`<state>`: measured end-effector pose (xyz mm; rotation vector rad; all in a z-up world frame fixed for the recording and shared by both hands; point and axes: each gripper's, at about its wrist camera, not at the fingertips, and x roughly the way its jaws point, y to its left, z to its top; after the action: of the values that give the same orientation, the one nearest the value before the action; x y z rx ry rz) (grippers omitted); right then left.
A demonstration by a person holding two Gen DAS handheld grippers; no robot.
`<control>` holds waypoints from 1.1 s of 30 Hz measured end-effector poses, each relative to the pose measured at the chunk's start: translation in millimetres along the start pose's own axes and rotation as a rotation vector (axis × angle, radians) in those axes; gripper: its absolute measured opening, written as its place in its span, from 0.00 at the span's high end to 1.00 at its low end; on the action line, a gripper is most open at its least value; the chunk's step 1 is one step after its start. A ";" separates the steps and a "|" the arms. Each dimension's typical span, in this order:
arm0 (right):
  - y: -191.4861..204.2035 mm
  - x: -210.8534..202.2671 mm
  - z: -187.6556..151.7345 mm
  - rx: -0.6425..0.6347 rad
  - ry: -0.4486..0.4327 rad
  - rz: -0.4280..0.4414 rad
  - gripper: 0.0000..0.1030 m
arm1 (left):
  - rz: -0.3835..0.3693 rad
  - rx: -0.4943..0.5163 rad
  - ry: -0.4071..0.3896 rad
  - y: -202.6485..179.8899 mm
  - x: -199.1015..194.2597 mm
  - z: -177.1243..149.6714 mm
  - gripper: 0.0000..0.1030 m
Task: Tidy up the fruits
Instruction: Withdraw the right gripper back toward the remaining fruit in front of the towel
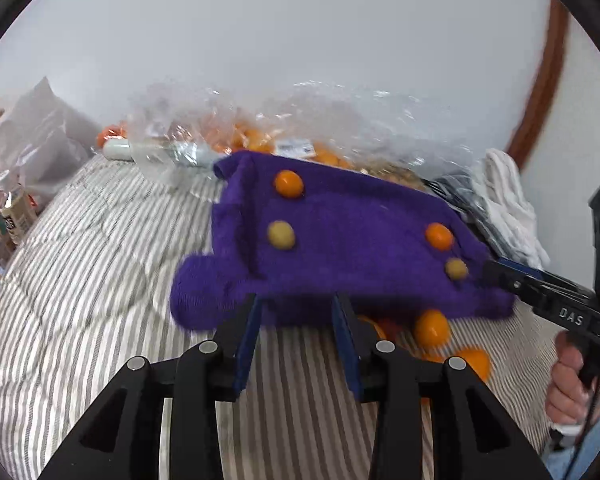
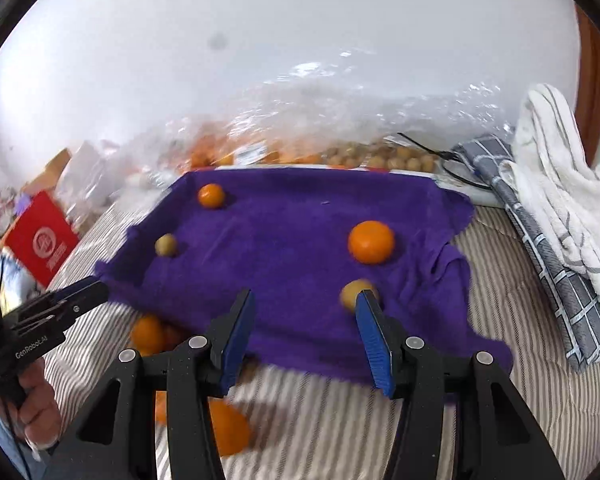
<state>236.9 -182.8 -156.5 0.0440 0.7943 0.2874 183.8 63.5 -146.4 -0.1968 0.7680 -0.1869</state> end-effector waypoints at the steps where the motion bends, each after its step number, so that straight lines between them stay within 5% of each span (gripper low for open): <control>1: 5.1 -4.6 -3.4 -0.012 -0.002 0.005 0.49 | 0.002 0.003 0.005 1.2 -2.4 -3.6 0.66; 7: 24.9 -27.7 -34.2 -0.015 0.019 0.080 0.49 | 0.048 0.050 0.079 2.0 0.4 -21.3 0.66; 16: 40.1 -14.5 -71.3 -0.027 0.099 0.074 0.49 | 0.069 0.057 0.112 4.5 4.4 -24.8 0.66; 25: 33.0 12.8 -66.8 0.012 0.157 0.104 0.48 | 0.056 0.030 0.125 10.0 6.7 -24.4 0.66; 33: 41.9 9.8 -64.0 -0.055 0.134 0.058 0.59 | 0.052 0.022 0.164 10.3 13.2 -26.5 0.66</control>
<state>188.0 -144.3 -202.2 -0.0035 0.9185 0.3700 175.4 67.5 -176.3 -0.1414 0.9328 -0.1641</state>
